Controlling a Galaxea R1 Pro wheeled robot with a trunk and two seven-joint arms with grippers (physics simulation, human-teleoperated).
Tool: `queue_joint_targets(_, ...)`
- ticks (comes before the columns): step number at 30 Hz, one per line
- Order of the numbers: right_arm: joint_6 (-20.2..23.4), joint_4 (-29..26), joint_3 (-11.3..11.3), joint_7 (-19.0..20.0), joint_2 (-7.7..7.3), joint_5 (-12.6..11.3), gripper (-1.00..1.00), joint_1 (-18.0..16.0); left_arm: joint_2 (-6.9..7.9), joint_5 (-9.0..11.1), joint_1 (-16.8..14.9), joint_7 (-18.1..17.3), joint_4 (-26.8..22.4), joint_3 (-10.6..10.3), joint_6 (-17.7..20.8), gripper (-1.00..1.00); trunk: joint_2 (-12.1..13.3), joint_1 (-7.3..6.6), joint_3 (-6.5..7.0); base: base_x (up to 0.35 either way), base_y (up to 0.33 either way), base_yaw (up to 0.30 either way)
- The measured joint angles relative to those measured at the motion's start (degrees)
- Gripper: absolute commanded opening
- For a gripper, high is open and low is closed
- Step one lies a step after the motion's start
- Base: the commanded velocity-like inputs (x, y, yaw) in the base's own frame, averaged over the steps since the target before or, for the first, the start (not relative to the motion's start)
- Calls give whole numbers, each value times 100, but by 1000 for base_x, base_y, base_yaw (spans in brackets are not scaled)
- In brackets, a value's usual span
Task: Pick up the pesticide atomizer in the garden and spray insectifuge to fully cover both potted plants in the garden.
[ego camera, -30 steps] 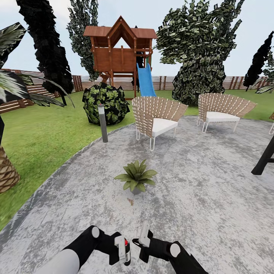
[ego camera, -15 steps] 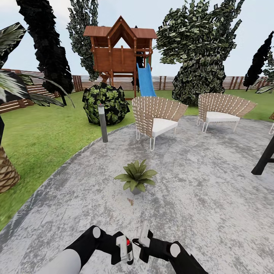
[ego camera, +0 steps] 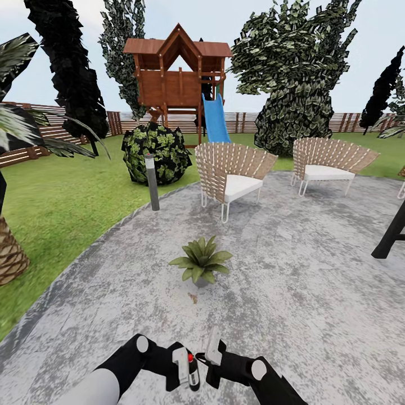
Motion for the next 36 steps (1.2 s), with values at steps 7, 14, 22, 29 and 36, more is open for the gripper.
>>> queue_joint_targets(7, 1, 0, 0, 0, 0, 0, -100, -2, -10, 44, 1, -1, 3, -4, -9, -100, 0, 0, 0, 0, 0, 0)
queue_joint_targets(14, 2, 0, 0, 0, 0, 0, -100, -3, -10, 53, 1, -72, 3, -4, -9, -100, 0, 0, 0, 0, 0, 0)
queue_joint_targets(22, 1, 0, 0, 0, 0, 0, -100, -2, 0, 112, -2, -79, 3, -5, -9, -100, 0, 0, 0, 0, 0, 0)
queue_joint_targets(29, -1, -6, 0, 0, 0, 0, -100, -3, 46, 107, 3, -73, 12, -34, 0, -100, 0, 0, 0, 0, 0, 0)
queue_joint_targets(36, 1, -9, 0, 0, 0, 0, -100, -4, 314, 11, 72, -74, 13, -86, 7, -100, 0, 0, 0, 0, 0, 0)
